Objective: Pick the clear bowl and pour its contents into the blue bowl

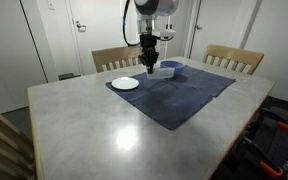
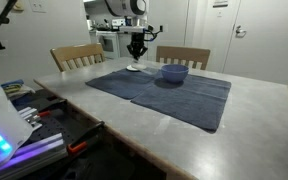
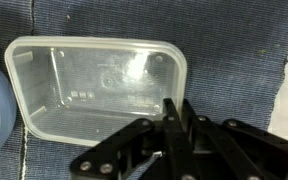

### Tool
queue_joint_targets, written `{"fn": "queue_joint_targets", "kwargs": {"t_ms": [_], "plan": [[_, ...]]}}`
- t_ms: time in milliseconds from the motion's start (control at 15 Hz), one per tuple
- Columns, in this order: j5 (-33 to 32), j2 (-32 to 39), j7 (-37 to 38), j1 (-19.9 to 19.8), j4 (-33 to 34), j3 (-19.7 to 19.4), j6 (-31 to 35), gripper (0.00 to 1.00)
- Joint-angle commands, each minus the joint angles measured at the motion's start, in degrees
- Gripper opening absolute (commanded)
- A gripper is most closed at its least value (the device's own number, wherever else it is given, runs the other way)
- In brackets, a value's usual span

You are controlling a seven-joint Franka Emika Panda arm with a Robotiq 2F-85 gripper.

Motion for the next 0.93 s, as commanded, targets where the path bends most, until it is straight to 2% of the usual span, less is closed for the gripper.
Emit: {"fn": "queue_joint_targets", "kwargs": {"t_ms": [0, 600, 667, 733, 867], "plan": [[0.22, 2.63, -3.69, -2.11, 3.33, 1.84, 0.12, 0.02], [0.5, 5.24, -5.76, -3.39, 6.32, 2.62, -0.49, 0.02], [0.45, 5.39, -5.76, -3.37, 6.58, 2.63, -0.62, 0.09], [0.33, 5.44, -5.75, -3.31, 6.82, 2.62, -0.84, 0.34], [0.15, 5.48, -5.71, -3.21, 7.2, 2.57, -1.15, 0.41]]}}
